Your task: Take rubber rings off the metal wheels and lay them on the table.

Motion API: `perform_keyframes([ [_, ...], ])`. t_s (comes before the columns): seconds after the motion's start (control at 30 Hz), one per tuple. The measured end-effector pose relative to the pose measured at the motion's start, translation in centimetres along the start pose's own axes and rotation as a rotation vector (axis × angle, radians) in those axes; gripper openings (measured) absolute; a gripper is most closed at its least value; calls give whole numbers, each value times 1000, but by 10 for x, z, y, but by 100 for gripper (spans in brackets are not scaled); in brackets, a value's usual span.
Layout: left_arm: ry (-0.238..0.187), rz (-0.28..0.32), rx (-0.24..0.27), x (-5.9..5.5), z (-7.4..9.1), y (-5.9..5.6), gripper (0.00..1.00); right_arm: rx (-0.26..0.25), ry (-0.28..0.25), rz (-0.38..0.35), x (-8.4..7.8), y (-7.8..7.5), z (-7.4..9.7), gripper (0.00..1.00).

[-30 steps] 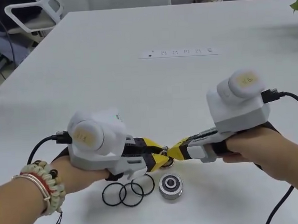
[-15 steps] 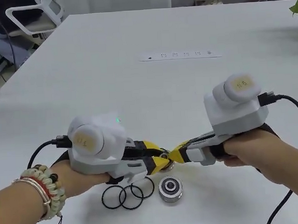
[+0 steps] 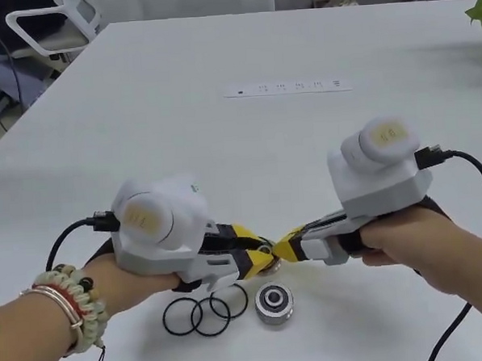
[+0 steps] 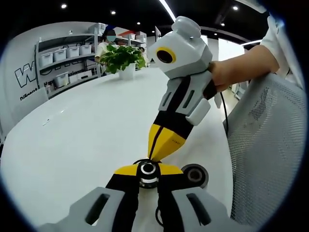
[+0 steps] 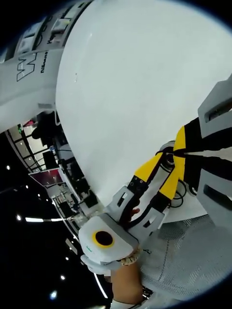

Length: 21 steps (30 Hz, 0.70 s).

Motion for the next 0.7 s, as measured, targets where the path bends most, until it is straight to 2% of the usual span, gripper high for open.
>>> perform_keyframes([
  [0.27, -3, -30, -29, 11, 12, -2, 19, -2, -12, -3, 2, 0, 3, 0],
  [0.5, -39, -50, -3, 27, 36, 5, 27, 1, -17, 5, 3, 3, 4, 0],
  [0.7, -35, -100, 25, 39, 58, 8, 37, 9, -31, 19, 9, 7, 8, 0],
])
Point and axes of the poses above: the centre of the closed fingertips' face, and the gripper's own axes: z roughly backward along the fingers, y roughly to its left, x roughly out of its top, the point moved 9 cm from there along z, roughly backward along the fingers, and after that the axes turned 12 degrees about y, right-handed, at the moved point
